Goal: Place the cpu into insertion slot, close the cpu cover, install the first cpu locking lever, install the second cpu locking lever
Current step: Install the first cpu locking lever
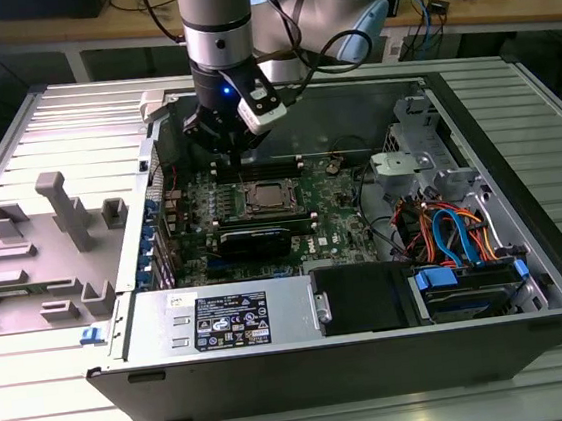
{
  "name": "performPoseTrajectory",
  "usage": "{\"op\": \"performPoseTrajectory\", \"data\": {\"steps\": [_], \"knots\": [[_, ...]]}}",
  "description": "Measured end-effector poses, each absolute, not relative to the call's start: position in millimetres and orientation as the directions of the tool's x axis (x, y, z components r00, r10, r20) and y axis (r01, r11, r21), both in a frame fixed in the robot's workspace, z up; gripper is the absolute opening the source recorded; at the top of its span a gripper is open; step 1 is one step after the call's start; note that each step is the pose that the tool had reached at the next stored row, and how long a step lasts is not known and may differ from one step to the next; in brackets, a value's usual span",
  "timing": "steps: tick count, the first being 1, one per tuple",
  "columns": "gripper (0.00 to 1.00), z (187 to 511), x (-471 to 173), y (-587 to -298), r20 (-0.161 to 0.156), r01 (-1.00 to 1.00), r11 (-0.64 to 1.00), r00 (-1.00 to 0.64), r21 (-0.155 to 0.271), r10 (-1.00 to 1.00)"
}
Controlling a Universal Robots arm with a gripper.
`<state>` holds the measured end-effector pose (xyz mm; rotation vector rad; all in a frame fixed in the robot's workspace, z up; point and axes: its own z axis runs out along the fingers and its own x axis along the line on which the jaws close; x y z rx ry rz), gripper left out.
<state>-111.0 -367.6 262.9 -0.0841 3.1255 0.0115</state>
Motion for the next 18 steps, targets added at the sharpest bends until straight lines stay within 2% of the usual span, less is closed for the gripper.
{"op": "performPoseTrajectory", "data": {"steps": [18], "knots": [[0.11,262.9,-119.0,-367.7,-0.015,-0.054,0.999,-0.998,0.007,-0.054]]}}
